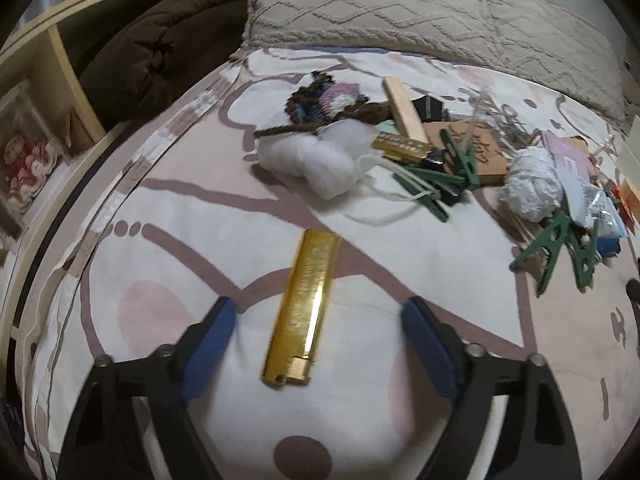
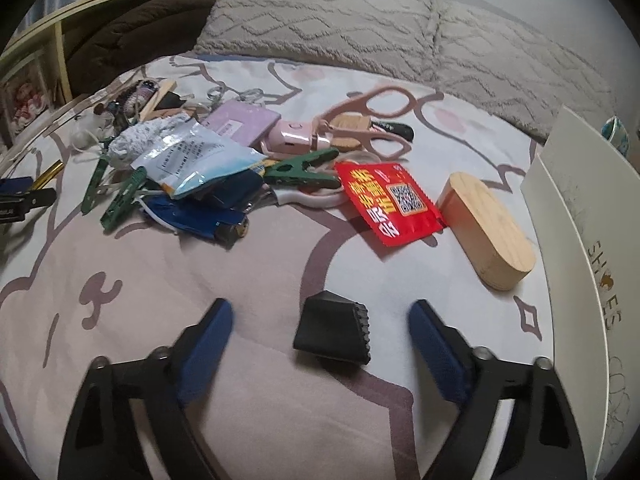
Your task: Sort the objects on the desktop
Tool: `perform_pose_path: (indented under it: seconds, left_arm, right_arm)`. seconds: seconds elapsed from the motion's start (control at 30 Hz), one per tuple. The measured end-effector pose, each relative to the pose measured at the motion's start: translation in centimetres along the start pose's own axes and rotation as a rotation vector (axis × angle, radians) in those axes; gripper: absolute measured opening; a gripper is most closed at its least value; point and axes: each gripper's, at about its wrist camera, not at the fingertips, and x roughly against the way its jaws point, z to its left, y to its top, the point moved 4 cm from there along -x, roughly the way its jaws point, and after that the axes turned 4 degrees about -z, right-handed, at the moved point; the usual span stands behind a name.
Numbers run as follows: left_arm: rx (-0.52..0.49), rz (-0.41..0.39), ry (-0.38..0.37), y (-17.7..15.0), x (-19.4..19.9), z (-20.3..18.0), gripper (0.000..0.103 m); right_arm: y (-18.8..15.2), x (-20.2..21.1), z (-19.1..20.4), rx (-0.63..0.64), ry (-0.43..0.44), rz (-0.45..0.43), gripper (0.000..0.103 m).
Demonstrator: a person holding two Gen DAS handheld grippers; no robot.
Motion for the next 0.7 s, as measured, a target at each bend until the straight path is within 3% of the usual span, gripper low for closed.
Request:
perform_pose_path:
  seconds: [0.17, 0.2, 0.3, 0.33, 0.37, 0.4, 0.7]
  left_arm:
    - [-0.027, -0.021, -0.015, 0.1, 0.4, -0.9, 0.058]
    - [-0.027, -0.024, -0.016, 0.1, 0.5, -0.9, 0.055]
    - [-0.022, -0.031, -0.034, 0.0, 0.7, -1.1, 0.038]
    - [-0.019, -0.033, -0.048, 0.0, 0.8, -1.2, 0.026]
    - [-0.02, -0.036, -0.056, 0.0, 0.9, -1.3, 0.021]
    - [-0.026, -0.04, -0.057, 0.0, 1.0, -1.5, 0.021]
    - [-0.101, -0.057, -0.099, -0.6, 2.1, -3.8, 0.021]
  right_arm:
    - [0.0, 0.3, 0.0, 0.004, 0.017, -0.016, 0.068]
    - [0.0, 0.3, -0.1, 0.0, 0.021, -0.017, 0.061]
    - [0.0, 0.4, -0.3, -0.012, 0.025, -0.025, 0.044]
    - [0.1, 0.4, -0.4, -0.017, 0.027, -0.027, 0.041]
    - [0.1, 0.4, -0.5, -0.023, 0.028, -0.029, 0.037]
    - [0.0, 0.4, -0.5, -0.027, 0.03, -0.031, 0.033]
    - [-0.3, 0.7, -0.1, -0.021, 0.032, -0.036, 0.032]
